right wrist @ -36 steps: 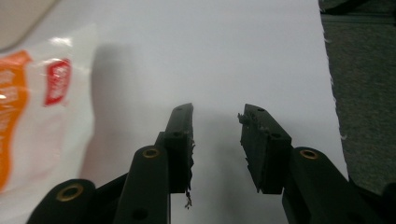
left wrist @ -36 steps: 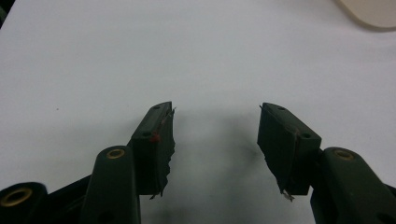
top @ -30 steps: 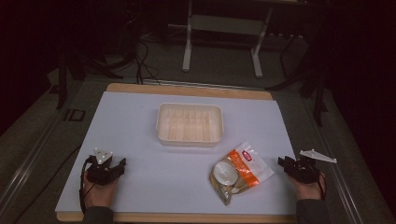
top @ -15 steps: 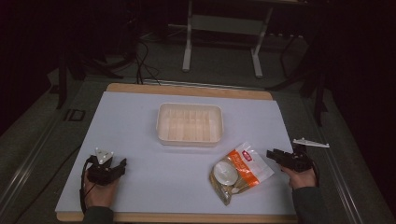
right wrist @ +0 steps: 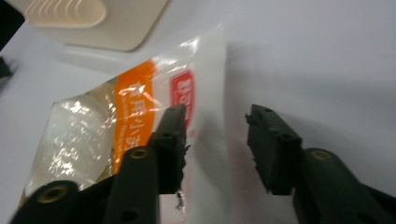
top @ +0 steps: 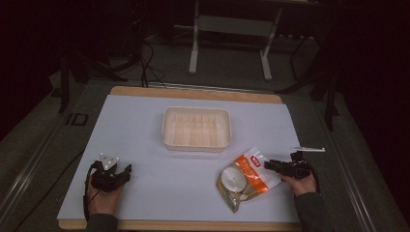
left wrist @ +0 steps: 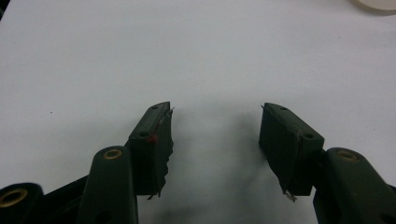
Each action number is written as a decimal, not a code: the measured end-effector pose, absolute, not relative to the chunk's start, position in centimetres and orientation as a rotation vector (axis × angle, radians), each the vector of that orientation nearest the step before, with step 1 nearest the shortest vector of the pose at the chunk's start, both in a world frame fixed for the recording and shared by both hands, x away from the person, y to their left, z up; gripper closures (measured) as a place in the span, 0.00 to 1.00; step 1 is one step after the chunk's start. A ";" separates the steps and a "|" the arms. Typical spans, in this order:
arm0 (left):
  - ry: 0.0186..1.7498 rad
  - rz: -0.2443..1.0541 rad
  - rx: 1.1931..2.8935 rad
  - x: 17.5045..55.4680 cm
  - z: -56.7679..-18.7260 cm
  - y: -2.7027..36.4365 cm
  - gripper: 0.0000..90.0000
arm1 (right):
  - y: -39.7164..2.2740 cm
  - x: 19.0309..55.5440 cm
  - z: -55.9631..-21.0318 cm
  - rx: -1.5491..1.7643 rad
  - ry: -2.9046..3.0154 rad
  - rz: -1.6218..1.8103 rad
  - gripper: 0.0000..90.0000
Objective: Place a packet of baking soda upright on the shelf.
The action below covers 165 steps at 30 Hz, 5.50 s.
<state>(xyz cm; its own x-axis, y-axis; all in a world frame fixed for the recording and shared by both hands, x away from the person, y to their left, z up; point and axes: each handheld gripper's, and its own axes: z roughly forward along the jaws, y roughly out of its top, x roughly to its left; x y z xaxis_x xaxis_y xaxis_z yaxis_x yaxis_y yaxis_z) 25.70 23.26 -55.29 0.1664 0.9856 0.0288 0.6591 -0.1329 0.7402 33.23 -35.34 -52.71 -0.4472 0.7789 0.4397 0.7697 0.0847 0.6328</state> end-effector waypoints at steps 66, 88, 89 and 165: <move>1.554 0.713 1.865 25.7 -55.3 23.3 0.49 | -29.2 31.7 -43.7 1.474 2.449 1.597 1.00; 1.553 0.728 1.848 25.6 -55.2 23.3 0.48 | -26.1 31.2 -41.5 1.328 2.540 1.736 1.00; 1.552 0.731 1.850 25.6 -55.2 23.3 0.48 | -25.9 31.1 -41.4 1.317 2.542 1.733 1.00; 1.561 0.734 1.846 25.6 -55.2 23.3 0.44 | -21.4 34.6 -36.3 1.367 2.205 1.957 1.00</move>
